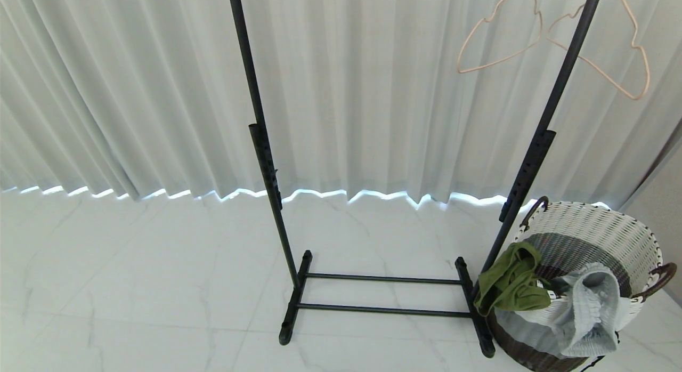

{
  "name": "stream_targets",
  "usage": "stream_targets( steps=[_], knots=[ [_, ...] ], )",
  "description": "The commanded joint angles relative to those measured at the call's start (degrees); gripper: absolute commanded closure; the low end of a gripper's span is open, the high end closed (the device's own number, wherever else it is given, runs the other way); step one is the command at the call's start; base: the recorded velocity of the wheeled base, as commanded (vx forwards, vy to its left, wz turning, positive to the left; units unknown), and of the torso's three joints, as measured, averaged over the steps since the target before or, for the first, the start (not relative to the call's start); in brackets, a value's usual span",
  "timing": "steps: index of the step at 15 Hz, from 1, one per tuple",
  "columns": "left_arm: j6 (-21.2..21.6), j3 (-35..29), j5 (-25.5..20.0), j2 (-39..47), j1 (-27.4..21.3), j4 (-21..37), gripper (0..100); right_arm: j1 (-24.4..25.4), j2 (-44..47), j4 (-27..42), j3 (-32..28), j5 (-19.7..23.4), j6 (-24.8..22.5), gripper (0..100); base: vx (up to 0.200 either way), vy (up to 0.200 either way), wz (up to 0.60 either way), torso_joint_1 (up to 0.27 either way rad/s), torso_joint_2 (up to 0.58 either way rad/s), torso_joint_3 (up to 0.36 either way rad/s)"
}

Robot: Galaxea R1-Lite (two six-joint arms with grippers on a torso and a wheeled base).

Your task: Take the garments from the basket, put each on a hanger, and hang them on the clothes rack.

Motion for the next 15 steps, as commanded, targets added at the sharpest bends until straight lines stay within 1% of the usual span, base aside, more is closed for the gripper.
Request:
stream_targets(
  steps=[1, 8, 14, 15],
  knots=[
    [-0.03, 0.0, 0.01, 0.0, 0.0, 0.0, 0, 0.0, 0.09, -0.01, 0.01, 0.0, -0.02, 0, 0.0, 0.0, 0.0, -0.012, 0.06, 0.032],
    [-0.03, 0.0, 0.01, 0.0, 0.0, 0.0, 0, 0.0, 0.09, -0.01, 0.01, 0.0, -0.02, 0, 0.0, -0.2, 0.0, -0.001, 0.01, 0.009],
    [0.06, 0.0, 0.01, 0.0, 0.0, 0.0, 0, 0.0, 0.09, -0.01, 0.01, 0.0, -0.02, 0, 0.0, 0.0, 0.0, 0.0, 0.0, 0.0],
    [-0.03, 0.0, 0.01, 0.0, 0.0, 0.0, 0, 0.0, 0.09, -0.01, 0.01, 0.0, -0.11, 0, 0.2, 0.0, 0.0, 0.002, 0.0, 0.002]
  ],
)
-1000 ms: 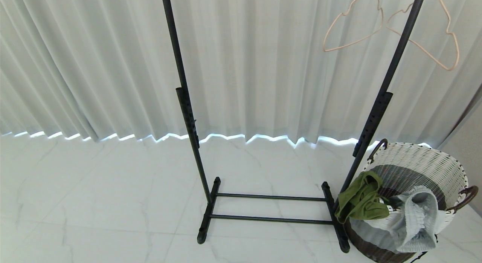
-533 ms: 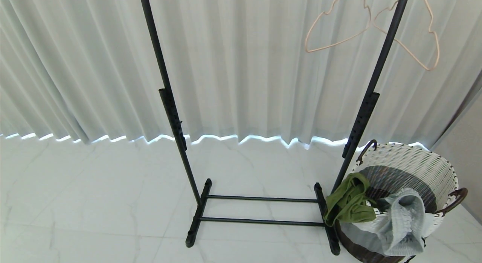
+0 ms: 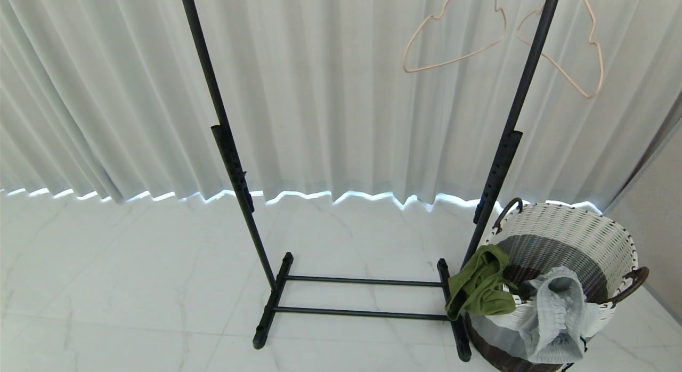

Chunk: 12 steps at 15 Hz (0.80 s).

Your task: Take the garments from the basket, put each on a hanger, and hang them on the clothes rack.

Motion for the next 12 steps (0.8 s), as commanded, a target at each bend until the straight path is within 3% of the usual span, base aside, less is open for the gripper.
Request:
stream_targets(
  steps=[1, 10, 12],
  knots=[
    [0.06, 0.0, 0.01, 0.0, 0.0, 0.0, 0, 0.0, 0.0, -0.01, 0.01, 0.0, -0.06, 0, 0.2, 0.0, 0.0, 0.002, 0.0, 0.002],
    [0.15, 0.0, 0.01, 0.0, 0.0, 0.0, 0, 0.0, 0.09, -0.01, 0.01, 0.18, -0.23, 0, 0.2, 0.0, 0.0, 0.0, 0.0, 0.004],
    [0.32, 0.0, 0.01, 0.0, 0.0, 0.0, 0, 0.0, 0.09, 0.52, 0.01, 0.44, -0.76, 0, 0.0, 0.0, 0.0, 0.0, 0.0, 0.0]
  ],
)
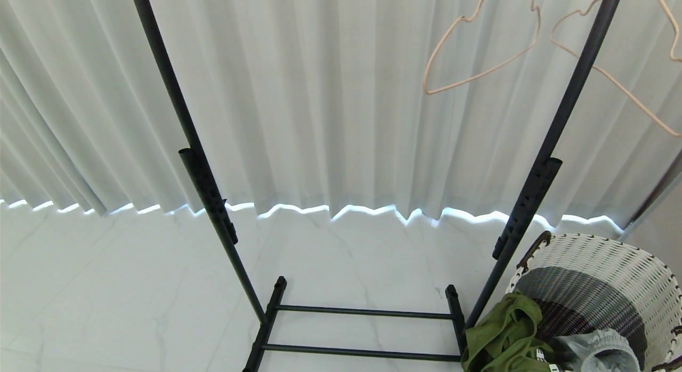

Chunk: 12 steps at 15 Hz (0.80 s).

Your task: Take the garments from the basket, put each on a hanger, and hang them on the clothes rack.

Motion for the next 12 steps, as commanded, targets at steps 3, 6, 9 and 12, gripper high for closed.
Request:
stream_targets(
  steps=[3, 6, 9, 12],
  knots=[
    [-0.92, 0.0, 0.11, 0.0, 0.0, -0.02, 0, 0.0, 0.09, 0.46, -0.08, 0.68, -1.34, 0, 0.0, 0.0, 0.0, 0.0, 0.0, 0.0],
    [-1.19, 0.0, 0.2, 0.0, 0.0, -0.02, 0, 0.0, 0.0, 0.19, -0.17, 2.0, -3.97, 0, 0.0, 0.0, 0.0, 0.0, 0.0, 0.0],
    [-1.1, 0.0, 0.2, 0.0, 0.0, -0.02, 0, 2.81, 8.53, -0.95, -10.71, 6.04, -3.45, 0, 0.0, 0.0, 0.0, 0.0, 0.0, 0.0],
    [-1.1, 0.0, 0.2, 0.0, 0.0, -0.02, 0, 4.92, 27.16, -0.42, -18.71, 3.76, -8.98, 0, 0.0, 0.0, 0.0, 0.0, 0.0, 0.0]
  ],
)
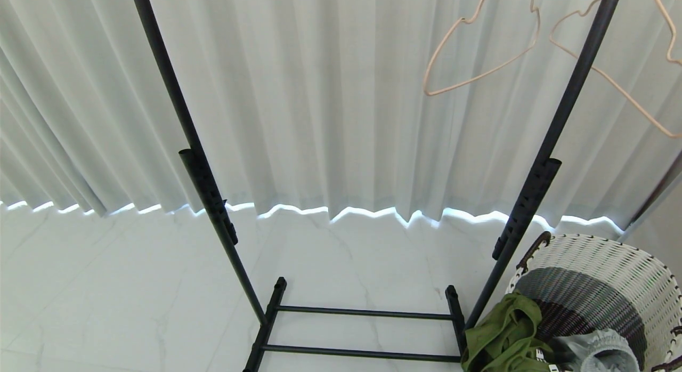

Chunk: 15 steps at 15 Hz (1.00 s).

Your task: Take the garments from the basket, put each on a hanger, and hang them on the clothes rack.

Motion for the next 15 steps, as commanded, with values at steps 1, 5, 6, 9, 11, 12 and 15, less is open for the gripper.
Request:
stream_targets(
  steps=[1, 5, 6, 9, 11, 12, 15],
  knots=[
    [-0.01, 0.0, 0.04, 0.0, 0.0, 0.0, 0, 1.24, 22.29, 0.47, -7.01, -0.78, -8.41, 0, 0.0, 0.0, 0.0, 0.0, 0.0, 0.0],
    [-0.01, 0.0, 0.04, 0.0, 0.0, 0.0, 0, -5.61, 40.57, -0.15, -6.39, -0.43, -26.87, 0, 0.0, 0.0, 0.0, 0.0, 0.0, 0.0],
    [-0.01, 0.0, 0.04, 0.0, 0.0, 0.0, 0, -8.34, 43.91, -0.15, -6.21, -0.08, -31.52, 0, 0.0, 0.0, 0.0, 0.0, 0.0, 0.0],
    [-0.01, 0.0, 0.04, 0.0, 0.0, 0.0, 0, -11.15, 52.96, -0.41, -6.21, 0.19, -37.68, 0, 0.0, 0.0, 0.0, 0.0, 0.0, 0.0],
    [-0.01, 0.0, 0.04, 0.0, 0.0, 0.0, 0, -12.82, 58.41, -0.5, -6.21, 0.1, -41.9, 0, 0.0, 0.0, 0.0, 0.0, 0.0, 0.0],
    [-0.01, 0.0, 0.04, 0.0, 0.0, 0.0, 0, -13.52, 60.79, -1.11, -6.21, 0.1, -44.27, 0, 0.0, 0.0, 0.0, 0.0, 0.0, 0.0],
    [-0.01, 0.0, 0.04, 0.0, 0.0, 0.0, 0, -14.31, 69.93, -8.41, -5.69, 0.1, -48.66, 0, 0.0, 0.0, 0.0, 0.0, 0.0, 0.0]
  ],
)
